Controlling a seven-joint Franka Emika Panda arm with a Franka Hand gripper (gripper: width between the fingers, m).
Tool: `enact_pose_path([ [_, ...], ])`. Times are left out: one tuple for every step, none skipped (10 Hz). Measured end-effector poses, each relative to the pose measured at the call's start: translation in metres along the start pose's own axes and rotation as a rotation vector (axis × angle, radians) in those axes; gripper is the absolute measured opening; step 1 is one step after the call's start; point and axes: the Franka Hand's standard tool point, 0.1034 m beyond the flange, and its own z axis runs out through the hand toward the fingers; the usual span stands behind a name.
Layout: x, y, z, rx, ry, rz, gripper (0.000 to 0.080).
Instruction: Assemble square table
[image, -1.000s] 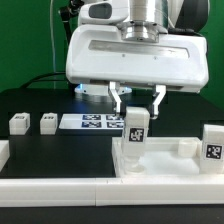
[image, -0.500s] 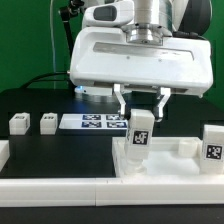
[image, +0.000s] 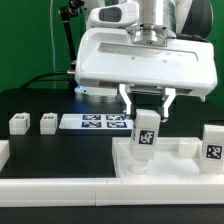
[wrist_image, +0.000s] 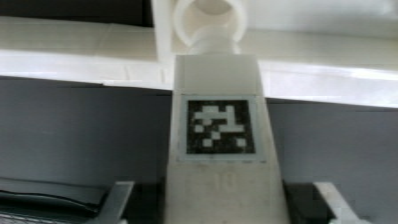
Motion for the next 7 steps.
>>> enact_pose_path([
  [-0.0020, 0.0031, -0.0048, -0.001, 0.000, -0.004, 0.0291],
  [-0.0070, 0.0060, -0.0054, -0.004, -0.007, -0.008, 0.0291],
  [-0.0109, 0.0051, -0.0033, -0.004, -0.011, -0.011, 0.0291],
  [-0.0103, 0.0053, -0.0028, -0.007, -0.001, -0.012, 0.0291],
  [-0.0103, 0.0069, -0.0022, -0.010, 0.003, -0.011, 0.0291],
  [-0.0096, 0.0074, -0.0015, -0.011, 0.005, -0.011, 0.0291],
  [-0.0086, 0.0070, -0.0001, -0.011, 0.005, -0.011, 0.0291],
])
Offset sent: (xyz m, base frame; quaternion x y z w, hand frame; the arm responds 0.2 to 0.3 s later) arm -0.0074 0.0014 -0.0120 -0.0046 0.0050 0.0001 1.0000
